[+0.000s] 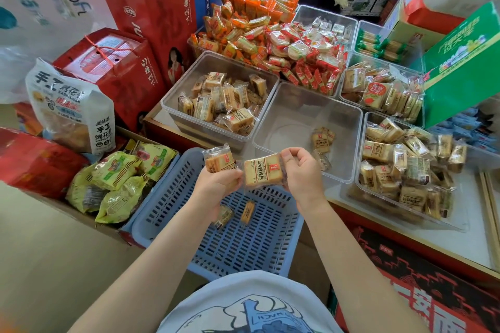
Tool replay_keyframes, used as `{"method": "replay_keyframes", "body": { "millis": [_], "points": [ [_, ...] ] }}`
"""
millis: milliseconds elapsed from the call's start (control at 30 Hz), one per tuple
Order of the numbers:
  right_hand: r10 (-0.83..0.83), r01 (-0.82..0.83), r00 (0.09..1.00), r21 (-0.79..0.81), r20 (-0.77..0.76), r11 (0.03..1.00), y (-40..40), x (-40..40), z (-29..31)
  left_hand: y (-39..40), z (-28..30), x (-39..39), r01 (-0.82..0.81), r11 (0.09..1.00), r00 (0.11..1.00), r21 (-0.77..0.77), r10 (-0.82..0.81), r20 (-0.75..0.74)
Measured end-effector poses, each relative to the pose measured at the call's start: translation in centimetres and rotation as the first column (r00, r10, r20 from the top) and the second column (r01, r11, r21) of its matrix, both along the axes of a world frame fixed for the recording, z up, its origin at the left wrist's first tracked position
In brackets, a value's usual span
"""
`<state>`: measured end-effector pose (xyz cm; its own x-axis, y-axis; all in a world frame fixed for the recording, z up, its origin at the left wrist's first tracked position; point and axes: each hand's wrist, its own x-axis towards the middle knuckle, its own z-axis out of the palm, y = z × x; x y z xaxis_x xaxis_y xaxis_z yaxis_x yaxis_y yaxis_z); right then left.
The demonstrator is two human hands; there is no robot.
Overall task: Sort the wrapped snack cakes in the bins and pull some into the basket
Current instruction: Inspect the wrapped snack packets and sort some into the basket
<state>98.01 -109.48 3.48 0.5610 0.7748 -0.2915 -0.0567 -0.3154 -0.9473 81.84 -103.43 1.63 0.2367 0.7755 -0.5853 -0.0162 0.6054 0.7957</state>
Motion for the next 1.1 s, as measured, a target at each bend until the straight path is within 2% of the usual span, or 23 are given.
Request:
{"method": "replay_keyframes", "body": {
  "millis": [100, 200, 300, 400, 533, 667, 900, 1100],
  "points": [
    [0.083, -0.084, 0.994, 0.007, 0.069, 0.996, 0.0, 0.4, 0.8, 0.1, -0.2, -0.8, 0.061, 0.979, 0.986, 0.193, -0.029, -0.163],
    [0.214, -0.214, 0.972, -0.017, 0.098, 0.977, 0.1, 0.8, 1.8, 0.5, 0.8, -1.3, 0.175, 0.921, 0.975, 0.349, -0.112, -0.193],
    [0.394, -0.394, 0.919, -0.008, 0.007, 0.919, 0.2, 0.3, 2.6, 0.9, 2.1, -1.0, 0.387, 0.874, 0.922, 0.293, -0.371, -0.111],
    [0.408, -0.408, 0.913, 0.011, -0.009, 0.913, 0.4, -0.4, 2.9, 0.6, 2.4, -1.0, 0.51, 0.826, 0.843, 0.24, -0.535, 0.051],
    [0.302, -0.301, 0.953, 0.039, -0.029, 0.953, 0.4, 0.2, 2.2, 0.2, 1.8, -1.2, 0.368, 0.896, 0.898, 0.25, -0.412, 0.153],
    [0.366, -0.366, 0.931, -0.001, -0.006, 0.931, 0.1, 0.3, 2.0, 0.4, 1.0, -1.4, 0.206, 0.952, 0.955, 0.227, -0.246, 0.165],
    [0.279, -0.28, 0.959, -0.012, -0.038, 0.96, 0.4, 0.2, 1.9, 0.0, 1.6, -1.0, 0.199, 0.934, 0.95, 0.297, -0.258, 0.177],
    [0.195, -0.198, 0.978, 0.044, 0.08, 0.979, 0.5, 0.0, 2.0, 0.1, 1.7, -0.7, 0.236, 0.947, 0.938, 0.217, -0.28, 0.204]
  ]
}}
